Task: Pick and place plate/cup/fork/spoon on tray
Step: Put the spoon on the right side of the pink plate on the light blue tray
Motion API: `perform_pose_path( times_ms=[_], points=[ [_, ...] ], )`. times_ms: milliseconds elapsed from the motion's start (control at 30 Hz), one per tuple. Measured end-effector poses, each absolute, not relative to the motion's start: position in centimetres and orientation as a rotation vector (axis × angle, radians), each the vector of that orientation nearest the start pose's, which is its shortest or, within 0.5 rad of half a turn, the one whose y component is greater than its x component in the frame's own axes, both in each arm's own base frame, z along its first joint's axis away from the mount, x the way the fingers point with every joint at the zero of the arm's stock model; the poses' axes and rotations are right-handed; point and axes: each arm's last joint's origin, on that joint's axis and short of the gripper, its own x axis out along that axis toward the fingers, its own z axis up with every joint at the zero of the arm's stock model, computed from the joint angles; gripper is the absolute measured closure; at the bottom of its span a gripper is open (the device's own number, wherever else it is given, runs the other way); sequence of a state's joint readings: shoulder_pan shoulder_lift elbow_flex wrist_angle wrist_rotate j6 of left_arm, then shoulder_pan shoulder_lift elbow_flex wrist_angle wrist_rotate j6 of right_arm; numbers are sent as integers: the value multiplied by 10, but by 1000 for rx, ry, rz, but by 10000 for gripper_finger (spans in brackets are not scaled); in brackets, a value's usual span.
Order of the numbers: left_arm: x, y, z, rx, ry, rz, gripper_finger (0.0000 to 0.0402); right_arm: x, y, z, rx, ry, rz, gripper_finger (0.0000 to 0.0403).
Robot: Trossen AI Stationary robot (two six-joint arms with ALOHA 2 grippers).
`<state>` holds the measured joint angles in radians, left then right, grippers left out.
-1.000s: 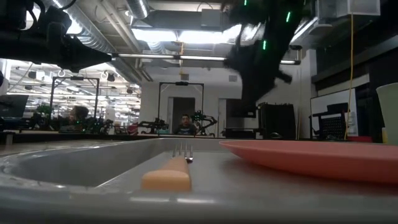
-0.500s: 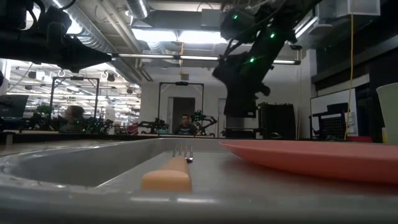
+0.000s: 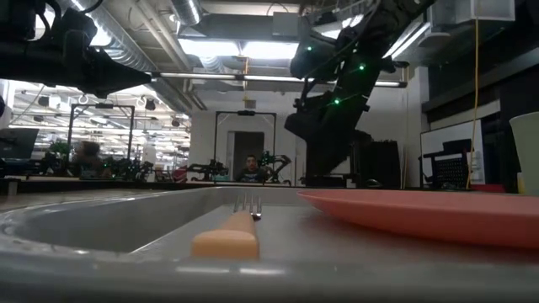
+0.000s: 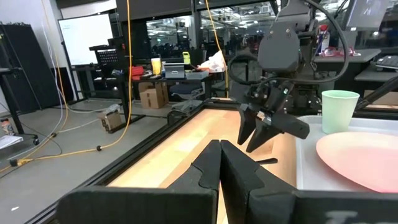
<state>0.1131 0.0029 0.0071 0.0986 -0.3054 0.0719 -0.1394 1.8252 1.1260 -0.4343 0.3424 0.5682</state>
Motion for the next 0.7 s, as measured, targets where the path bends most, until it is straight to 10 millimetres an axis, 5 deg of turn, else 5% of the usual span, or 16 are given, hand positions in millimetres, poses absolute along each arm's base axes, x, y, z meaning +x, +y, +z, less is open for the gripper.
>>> perform_pose_path(
  times_ms=[533, 700],
  points=[
    [94, 19, 175, 61, -88, 422, 401, 356, -71, 121, 377, 1048, -712, 242],
    [94, 19, 175, 61, -88, 421, 401, 356, -70, 120, 371, 1050, -718, 284]
  ],
)
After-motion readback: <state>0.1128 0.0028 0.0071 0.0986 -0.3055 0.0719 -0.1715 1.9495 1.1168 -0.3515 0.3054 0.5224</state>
